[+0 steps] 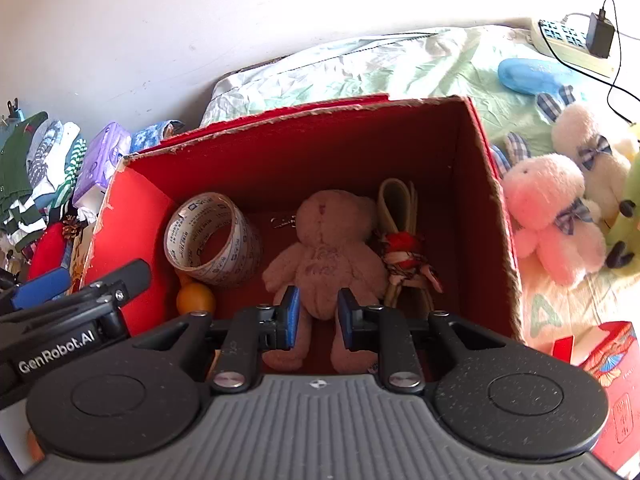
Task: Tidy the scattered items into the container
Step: 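Set the tape roll in the box beside the gourd and open the right gripper, then withdraw the right gripper from the box toward the pine cone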
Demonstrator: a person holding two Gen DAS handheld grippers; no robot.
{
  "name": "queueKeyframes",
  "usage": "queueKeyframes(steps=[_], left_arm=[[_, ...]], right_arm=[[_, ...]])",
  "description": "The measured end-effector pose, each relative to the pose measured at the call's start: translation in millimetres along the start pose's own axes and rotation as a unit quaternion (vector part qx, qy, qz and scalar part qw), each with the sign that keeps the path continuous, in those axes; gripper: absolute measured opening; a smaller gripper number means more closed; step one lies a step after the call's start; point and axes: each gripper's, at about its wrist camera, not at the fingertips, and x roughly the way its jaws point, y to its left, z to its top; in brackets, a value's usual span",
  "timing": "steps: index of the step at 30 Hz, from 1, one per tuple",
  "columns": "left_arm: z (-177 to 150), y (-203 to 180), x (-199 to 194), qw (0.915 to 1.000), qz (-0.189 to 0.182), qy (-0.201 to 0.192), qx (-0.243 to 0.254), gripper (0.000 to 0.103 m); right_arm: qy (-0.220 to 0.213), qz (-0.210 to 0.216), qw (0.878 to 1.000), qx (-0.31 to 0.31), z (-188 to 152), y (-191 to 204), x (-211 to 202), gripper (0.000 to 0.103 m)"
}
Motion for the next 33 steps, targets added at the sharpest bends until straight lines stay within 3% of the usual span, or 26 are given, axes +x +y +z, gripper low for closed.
queueKeyframes(steps=[8,16,24,33], left_arm=[[-4.9,-7.6,3.4,0.9999,0.009,0.008,0.004,0.099],[-11.7,-9.0,16.9,0.9998,0.005,0.021,0.002,0.100],[-17.7,-9.6,27.2,0.9997,0.005,0.024,0.003,0.100],[-23.9,-14.2,34.7,0.9993,0.010,0.022,0.028,0.102]], right_arm=[[0.004,-0.006,1.000,0.017,-14.0,-10.8,2.0,0.022],[0.012,-0.018,1.000,0.010,-28.1,-16.9,12.8,0.023],[-0.004,-0.044,0.998,-0.049,-38.3,-5.2,23.1,0.043],[-0.038,-0.043,0.997,-0.056,-43.4,-4.1,27.5,0.061]])
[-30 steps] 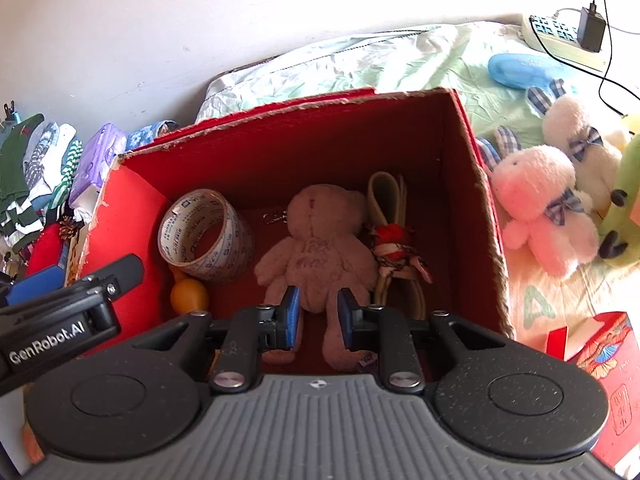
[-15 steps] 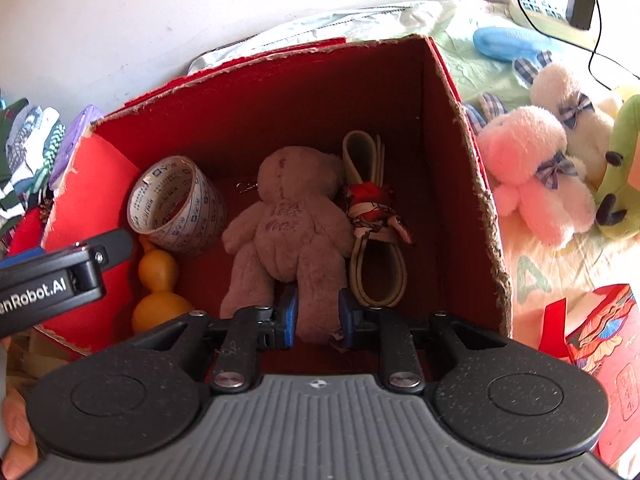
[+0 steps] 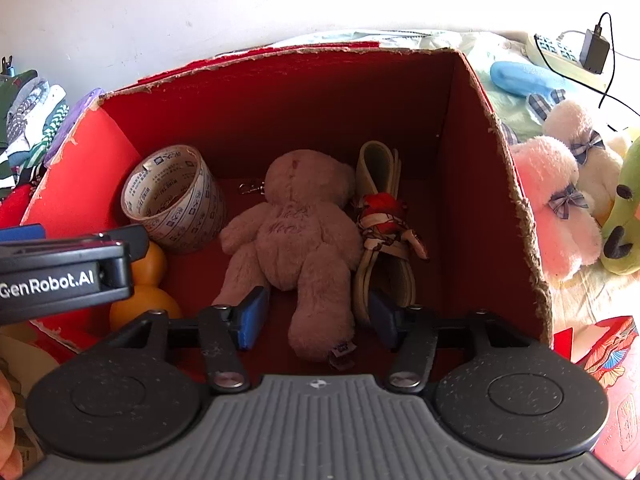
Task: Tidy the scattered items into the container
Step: 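Withdraw the right gripper from the box toward the pine cone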
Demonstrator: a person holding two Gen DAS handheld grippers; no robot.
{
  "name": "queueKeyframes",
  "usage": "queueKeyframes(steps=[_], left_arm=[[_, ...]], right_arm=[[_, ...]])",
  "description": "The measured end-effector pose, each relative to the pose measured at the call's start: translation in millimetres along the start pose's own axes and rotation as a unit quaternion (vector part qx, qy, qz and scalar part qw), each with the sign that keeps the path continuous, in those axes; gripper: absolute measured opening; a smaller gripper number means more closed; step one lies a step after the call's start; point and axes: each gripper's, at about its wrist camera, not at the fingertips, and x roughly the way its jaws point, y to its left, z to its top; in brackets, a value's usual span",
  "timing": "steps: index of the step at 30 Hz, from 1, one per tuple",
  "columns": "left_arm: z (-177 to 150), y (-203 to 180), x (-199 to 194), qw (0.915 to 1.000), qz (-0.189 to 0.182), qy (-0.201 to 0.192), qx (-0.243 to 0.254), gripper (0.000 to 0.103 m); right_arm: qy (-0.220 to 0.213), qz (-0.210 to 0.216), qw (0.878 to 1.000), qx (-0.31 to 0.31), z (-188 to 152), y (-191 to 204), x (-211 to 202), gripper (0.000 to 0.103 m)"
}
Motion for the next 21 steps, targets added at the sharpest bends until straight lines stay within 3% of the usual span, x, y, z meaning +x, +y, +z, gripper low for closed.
queueKeyframes(steps=[6,10,21], left_arm=[[-1.5,-5.8,3.7,0.9997,0.002,0.007,0.025,0.102],[-2.4,-1.9,11.2,0.9989,-0.025,0.039,-0.003,0.102],[1.3,3.2,-3.5,0.9994,-0.018,0.025,-0.016,0.102]], right_arm=[[-0.008,0.001,1.000,-0.001,0.6,0.8,-0.3,0.062],[-0.011,0.002,1.000,-0.002,-0.5,0.6,-1.0,0.062],[0.013,-0.008,1.000,0.005,3.9,2.5,-1.7,0.060]])
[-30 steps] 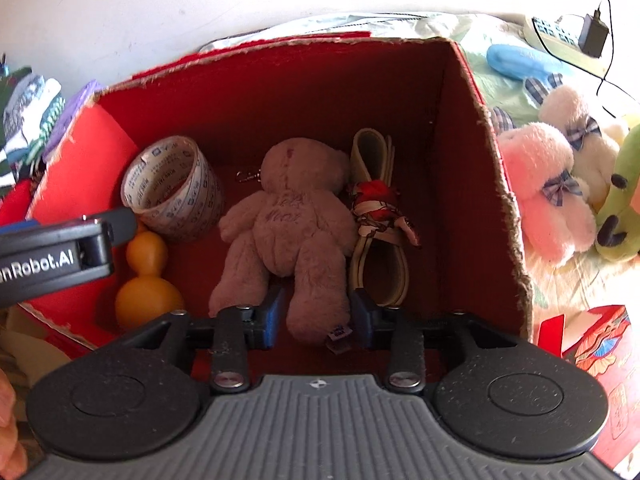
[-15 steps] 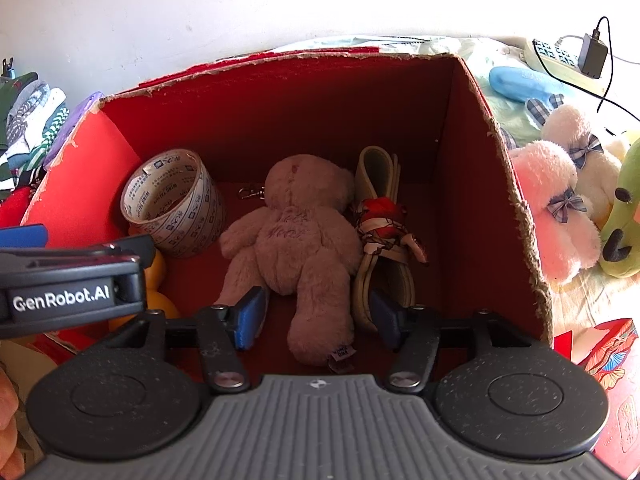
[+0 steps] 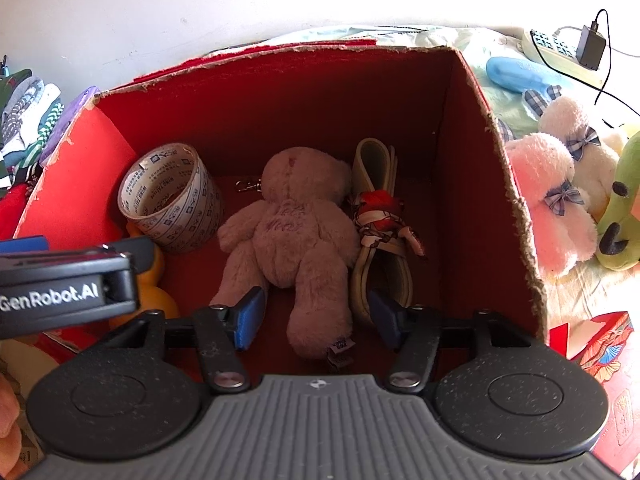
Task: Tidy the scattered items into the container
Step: 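Withdraw the right gripper from the box toward the pine cone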
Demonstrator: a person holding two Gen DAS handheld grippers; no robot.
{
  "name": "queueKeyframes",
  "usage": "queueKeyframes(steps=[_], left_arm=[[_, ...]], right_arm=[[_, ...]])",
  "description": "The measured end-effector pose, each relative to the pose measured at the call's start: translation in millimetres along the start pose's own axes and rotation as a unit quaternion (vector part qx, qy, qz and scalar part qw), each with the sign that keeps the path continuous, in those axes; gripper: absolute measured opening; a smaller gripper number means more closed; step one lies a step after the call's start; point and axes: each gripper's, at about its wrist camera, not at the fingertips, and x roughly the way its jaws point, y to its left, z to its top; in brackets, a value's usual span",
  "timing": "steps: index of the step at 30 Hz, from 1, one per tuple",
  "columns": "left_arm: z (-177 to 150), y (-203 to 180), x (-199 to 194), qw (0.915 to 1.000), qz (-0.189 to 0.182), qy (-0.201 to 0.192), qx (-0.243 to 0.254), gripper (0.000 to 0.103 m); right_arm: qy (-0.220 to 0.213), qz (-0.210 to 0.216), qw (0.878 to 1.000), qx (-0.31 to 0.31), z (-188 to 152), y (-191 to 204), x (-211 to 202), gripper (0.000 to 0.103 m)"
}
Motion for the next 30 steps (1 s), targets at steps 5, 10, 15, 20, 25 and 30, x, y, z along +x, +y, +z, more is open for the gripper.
queueKeyframes(steps=[5,10,15,20,25,30], left_arm=[[3.6,8.5,-19.7,0.9998,-0.005,-0.011,-0.012,0.102],[0.6,10.2,-45.7,0.9992,0.006,-0.037,-0.015,0.102],[-6.6,17.8,-66.5,0.9985,-0.001,-0.048,-0.027,0.102],[-18.9,23.3,-80.6,0.9981,-0.004,-0.053,-0.030,0.102],[-34.2,26.4,-89.0,0.9983,-0.002,-0.053,-0.025,0.102],[-56.3,32.5,-95.4,0.9987,-0.010,-0.048,-0.014,0.102]], right_arm=[[-0.016,-0.002,1.000,0.003,0.8,1.2,-18.9,0.060],[-0.033,-0.013,0.999,-0.001,2.2,3.5,-43.1,0.063],[-0.051,-0.022,0.998,-0.007,-1.8,4.2,-63.2,0.063],[-0.058,-0.007,0.998,-0.007,-10.5,4.4,-78.8,0.063],[-0.070,-0.005,0.997,-0.019,-23.8,11.5,-91.5,0.062],[-0.063,0.023,0.998,-0.014,-38.5,12.0,-104.1,0.056]])
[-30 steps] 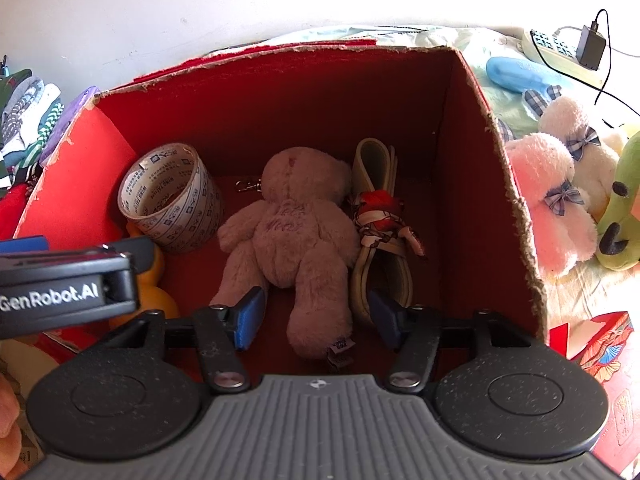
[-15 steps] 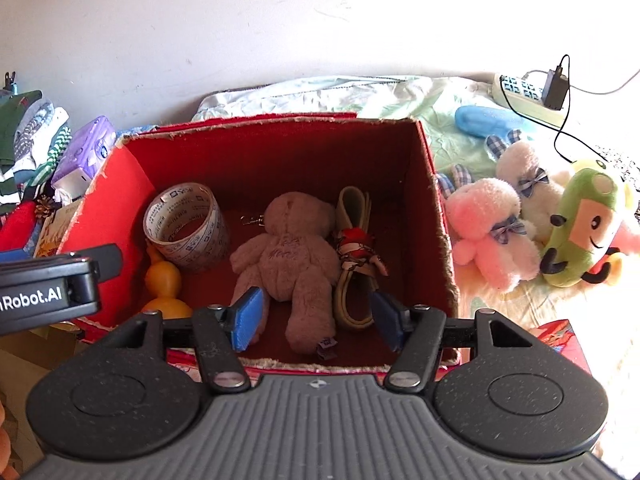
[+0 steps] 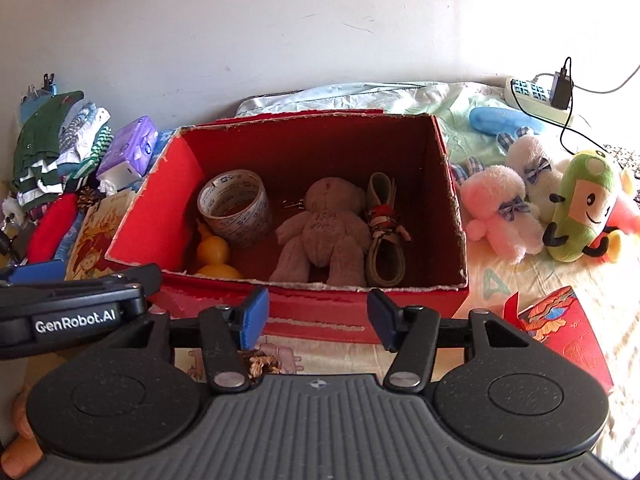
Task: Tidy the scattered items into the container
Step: 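Withdraw the right gripper from the box toward the pine cone, then close the right gripper on the pine cone and lift it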
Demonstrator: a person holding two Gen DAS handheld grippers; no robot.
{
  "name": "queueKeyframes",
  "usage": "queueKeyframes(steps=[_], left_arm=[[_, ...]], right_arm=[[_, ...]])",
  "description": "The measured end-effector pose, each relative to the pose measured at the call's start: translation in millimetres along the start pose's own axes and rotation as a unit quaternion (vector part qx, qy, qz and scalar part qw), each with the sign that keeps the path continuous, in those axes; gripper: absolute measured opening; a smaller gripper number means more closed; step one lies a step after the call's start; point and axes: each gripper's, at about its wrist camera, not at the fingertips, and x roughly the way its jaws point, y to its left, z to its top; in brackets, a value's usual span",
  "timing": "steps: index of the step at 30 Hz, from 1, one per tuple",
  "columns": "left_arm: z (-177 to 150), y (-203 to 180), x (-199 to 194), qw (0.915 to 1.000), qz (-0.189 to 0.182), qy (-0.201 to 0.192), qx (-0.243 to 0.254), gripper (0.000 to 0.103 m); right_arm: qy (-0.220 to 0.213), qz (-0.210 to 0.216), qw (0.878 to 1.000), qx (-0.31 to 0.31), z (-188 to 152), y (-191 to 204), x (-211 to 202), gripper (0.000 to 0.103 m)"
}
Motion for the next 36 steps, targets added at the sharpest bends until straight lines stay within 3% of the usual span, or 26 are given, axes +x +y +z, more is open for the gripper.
queueKeyframes(steps=[5,8,12,16,22,29,34,36], left_arm=[[-31.3,6.9,8.9,0.9994,-0.016,0.029,0.012,0.102],[-50.7,10.3,21.2,0.9980,-0.025,0.058,0.003,0.102],[-70.0,6.6,35.3,0.9955,-0.050,0.080,0.009,0.102],[-78.6,2.3,49.7,0.9915,-0.085,0.098,-0.008,0.100],[-83.8,-6.7,73.0,0.9885,-0.100,0.111,-0.024,0.093],[-90.4,-17.0,77.2,0.9896,-0.118,0.082,0.003,0.078],[-90.7,-20.7,73.3,0.9877,-0.142,0.060,0.023,0.055],[-91.2,-21.1,73.7,0.9866,-0.150,0.059,0.027,0.053]], right_arm=[[0.010,0.016,1.000,0.000,-22.8,-3.1,-5.1,0.056],[0.033,0.014,0.999,0.012,-33.6,-9.3,6.8,0.049],[0.078,0.045,0.994,0.054,-42.2,-20.2,27.3,0.045],[0.103,0.077,0.989,0.079,-46.2,-24.1,44.6,0.044],[0.126,0.111,0.980,0.103,-43.4,-21.6,71.9,0.044],[0.141,0.132,0.975,0.110,-45.9,-15.6,94.9,0.047],[0.150,0.158,0.968,0.125,-47.9,-16.4,102.4,0.047],[0.151,0.162,0.966,0.132,-48.2,-18.6,103.1,0.047]])
